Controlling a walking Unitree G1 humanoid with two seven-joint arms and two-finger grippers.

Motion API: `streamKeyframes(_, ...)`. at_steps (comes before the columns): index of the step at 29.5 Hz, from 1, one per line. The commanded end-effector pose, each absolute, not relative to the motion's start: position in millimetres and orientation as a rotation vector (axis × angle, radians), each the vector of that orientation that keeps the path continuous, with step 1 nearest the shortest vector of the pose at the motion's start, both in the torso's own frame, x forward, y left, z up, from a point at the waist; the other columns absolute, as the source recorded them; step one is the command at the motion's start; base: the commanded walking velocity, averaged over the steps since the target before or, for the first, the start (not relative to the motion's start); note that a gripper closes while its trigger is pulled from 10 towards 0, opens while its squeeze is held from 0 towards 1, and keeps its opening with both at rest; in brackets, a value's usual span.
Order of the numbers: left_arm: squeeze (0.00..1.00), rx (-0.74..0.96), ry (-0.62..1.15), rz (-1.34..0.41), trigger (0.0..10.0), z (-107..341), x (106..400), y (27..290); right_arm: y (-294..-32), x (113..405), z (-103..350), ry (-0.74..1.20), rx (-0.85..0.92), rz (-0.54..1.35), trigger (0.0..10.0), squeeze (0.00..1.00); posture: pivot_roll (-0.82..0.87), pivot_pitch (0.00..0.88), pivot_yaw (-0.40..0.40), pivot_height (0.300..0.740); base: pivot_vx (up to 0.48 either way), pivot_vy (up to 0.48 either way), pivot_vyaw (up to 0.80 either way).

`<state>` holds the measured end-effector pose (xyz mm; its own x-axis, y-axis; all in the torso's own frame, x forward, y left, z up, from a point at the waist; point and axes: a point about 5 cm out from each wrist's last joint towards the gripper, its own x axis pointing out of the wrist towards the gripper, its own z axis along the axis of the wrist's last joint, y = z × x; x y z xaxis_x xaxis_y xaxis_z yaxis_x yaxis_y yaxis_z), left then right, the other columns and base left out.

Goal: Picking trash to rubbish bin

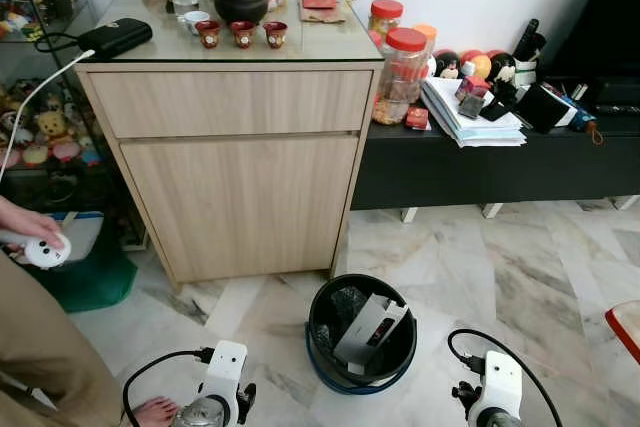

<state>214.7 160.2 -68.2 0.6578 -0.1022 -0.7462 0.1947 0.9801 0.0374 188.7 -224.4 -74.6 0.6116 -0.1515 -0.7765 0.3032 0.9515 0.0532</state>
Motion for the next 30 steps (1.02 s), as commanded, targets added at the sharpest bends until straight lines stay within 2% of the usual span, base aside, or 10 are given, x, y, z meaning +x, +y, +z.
streamKeyframes(1, 0.0, 0.114, 0.844, -0.163, 10.0, -69.5, 212.9, 159.0, -226.6, 190.8, -72.9, 0.866, 0.18, -0.274, 10.0, 0.0, 0.0, 0.042, -0.118, 0.74, -0.296, 0.0, 0.0)
streamKeyframes(8, 0.0, 0.115, 0.845, -0.161, 10.0, -69.6, 212.7, 160.0, -225.4, 192.4, -72.4, 0.861, 0.194, -0.27, 10.0, 0.0, 0.0, 0.044, -0.116, 0.74, -0.297, 0.0, -0.4)
streamKeyframes(23, 0.0, 0.111, 0.846, -0.162, 10.0, -70.1, 211.9, 158.5, -227.0, 192.1, -72.0, 0.853, 0.192, -0.274, 10.0, 0.0, -0.01, 0.05, -0.122, 0.74, -0.296, 0.0, 0.0)
streamKeyframes(30, 0.0, 0.106, 0.841, -0.161, 10.0, -70.2, 211.5, 157.5, -226.9, 193.4, -71.3, 0.847, 0.196, -0.27, 10.0, 0.0, -0.01, 0.051, -0.124, 0.74, -0.255, 0.0, -0.59)
